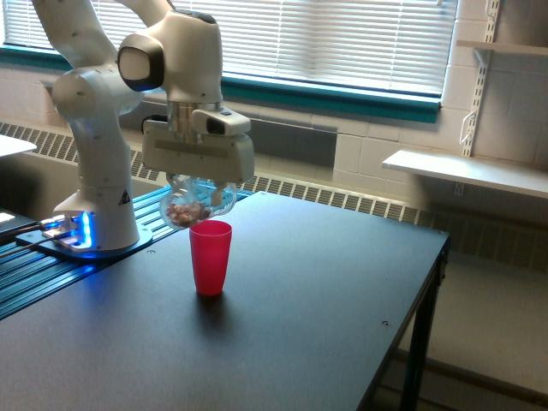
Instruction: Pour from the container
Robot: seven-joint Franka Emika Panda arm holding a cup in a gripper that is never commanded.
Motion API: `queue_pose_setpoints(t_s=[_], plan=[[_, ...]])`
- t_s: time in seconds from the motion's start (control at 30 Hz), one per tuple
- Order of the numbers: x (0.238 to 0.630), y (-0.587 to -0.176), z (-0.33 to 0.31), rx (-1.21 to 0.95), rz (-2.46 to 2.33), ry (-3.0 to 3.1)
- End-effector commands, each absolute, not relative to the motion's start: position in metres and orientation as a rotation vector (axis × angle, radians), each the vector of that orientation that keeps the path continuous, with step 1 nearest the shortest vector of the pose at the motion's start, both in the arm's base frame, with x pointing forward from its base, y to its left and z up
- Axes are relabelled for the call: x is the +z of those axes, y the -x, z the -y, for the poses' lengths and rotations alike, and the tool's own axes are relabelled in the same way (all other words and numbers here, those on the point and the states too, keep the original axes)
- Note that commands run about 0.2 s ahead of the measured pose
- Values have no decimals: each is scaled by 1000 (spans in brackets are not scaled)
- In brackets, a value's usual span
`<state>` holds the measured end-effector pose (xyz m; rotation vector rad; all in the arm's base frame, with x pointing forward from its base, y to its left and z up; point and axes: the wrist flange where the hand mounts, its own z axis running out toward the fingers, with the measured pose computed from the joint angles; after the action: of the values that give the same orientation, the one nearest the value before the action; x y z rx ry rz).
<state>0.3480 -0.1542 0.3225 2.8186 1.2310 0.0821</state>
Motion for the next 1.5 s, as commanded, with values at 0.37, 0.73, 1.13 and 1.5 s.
queue_pose_setpoints(t_s=[0.37, 0.73, 1.13, 1.5], plan=[[316, -354, 134, 91, -1616, -2500], [312, -358, 128, 83, -1791, -2296], [305, -359, 111, 101, -1990, -2030], [302, -358, 92, 60, -2178, -1730]])
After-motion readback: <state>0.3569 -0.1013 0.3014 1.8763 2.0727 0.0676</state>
